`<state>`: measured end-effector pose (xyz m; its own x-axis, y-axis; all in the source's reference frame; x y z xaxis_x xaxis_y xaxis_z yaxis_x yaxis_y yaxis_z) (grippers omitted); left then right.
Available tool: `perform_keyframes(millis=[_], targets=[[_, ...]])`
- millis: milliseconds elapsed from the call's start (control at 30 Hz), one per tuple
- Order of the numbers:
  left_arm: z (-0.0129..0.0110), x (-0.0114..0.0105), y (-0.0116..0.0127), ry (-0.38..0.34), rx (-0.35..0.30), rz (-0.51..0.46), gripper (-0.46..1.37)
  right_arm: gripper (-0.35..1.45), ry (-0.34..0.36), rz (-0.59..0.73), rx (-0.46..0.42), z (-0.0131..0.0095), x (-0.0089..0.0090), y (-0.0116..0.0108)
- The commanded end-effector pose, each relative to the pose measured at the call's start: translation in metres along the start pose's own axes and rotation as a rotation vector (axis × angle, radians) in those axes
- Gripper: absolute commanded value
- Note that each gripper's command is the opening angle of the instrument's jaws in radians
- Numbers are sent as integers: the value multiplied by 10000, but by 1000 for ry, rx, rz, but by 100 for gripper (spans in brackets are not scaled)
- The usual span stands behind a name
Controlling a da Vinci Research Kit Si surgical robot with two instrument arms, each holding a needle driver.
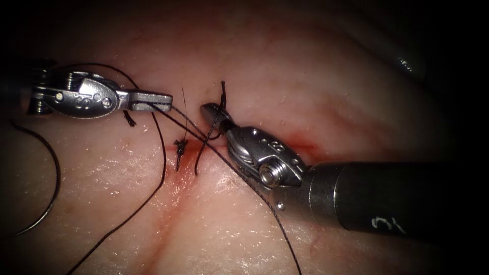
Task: Wound Closure
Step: Use the left tool to wrap the suture counter clockwise around the right tool two time
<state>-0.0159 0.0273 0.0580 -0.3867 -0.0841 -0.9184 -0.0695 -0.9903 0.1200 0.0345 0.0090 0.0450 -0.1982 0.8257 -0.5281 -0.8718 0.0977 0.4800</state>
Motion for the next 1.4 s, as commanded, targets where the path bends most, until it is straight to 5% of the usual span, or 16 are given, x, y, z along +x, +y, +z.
perform_keyframes(millis=[33, 900, 1400], targets=[[1, 0, 0, 1, -1, 0, -35, -35, 0, 0, -7, 0, 0, 0], [-6, 40, -3, 136, -52, 30, -35, -35, -21, -240, 151, 7, 15, -14], [-6, 46, -4, 183, -99, 49, -35, -35, -7, -307, 285, 34, 13, -36]])
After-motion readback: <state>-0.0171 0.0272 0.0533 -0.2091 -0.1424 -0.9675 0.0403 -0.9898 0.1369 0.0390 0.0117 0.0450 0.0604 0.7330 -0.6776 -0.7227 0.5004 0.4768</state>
